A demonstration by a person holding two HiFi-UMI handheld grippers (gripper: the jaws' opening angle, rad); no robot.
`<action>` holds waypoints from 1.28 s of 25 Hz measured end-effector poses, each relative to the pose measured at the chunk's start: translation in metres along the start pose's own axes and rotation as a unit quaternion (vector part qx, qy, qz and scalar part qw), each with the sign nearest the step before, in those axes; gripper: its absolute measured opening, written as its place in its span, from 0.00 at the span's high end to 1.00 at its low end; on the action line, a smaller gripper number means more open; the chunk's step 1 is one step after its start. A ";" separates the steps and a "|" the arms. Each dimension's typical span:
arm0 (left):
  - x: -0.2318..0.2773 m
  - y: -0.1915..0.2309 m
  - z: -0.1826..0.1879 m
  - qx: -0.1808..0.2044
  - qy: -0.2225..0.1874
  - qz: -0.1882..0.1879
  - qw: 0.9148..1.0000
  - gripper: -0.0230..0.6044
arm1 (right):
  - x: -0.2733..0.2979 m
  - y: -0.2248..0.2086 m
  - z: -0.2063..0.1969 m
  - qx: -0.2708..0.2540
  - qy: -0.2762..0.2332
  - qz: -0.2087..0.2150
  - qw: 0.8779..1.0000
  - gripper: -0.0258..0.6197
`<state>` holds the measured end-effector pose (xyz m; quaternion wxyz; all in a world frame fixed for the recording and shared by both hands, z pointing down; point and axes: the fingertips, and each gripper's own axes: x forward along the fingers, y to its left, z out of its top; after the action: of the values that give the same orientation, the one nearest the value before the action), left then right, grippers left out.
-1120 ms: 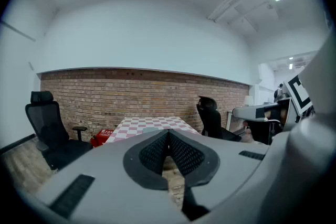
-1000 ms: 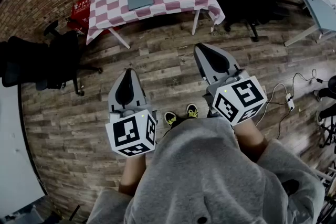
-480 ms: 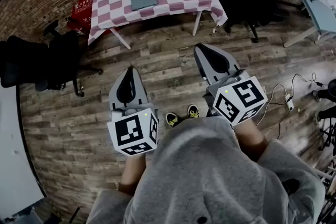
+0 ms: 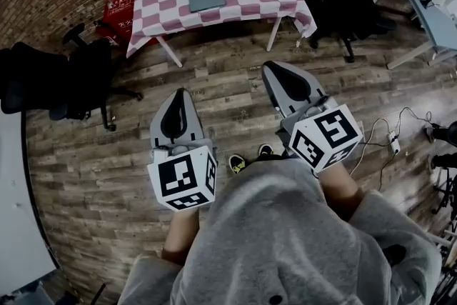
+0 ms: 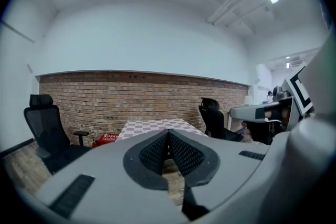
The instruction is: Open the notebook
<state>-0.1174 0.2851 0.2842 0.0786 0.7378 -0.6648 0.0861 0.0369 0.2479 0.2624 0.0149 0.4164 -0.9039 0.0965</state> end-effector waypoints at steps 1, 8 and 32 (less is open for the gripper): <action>-0.001 0.002 -0.001 0.000 0.000 0.000 1.000 0.95 | 0.001 0.003 -0.002 0.000 0.001 0.001 1.000 0.91; -0.006 0.014 -0.002 0.001 0.000 -0.002 1.000 0.95 | 0.005 0.017 -0.005 -0.004 0.003 0.001 1.000 0.91; 0.003 0.027 -0.005 -0.010 -0.007 -0.016 1.000 0.95 | 0.022 0.028 -0.014 -0.013 0.006 0.004 1.000 0.91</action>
<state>-0.1444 0.2804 0.2896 0.0826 0.7480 -0.6545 0.0727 0.0006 0.2515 0.2742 0.0256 0.4119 -0.9067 0.0872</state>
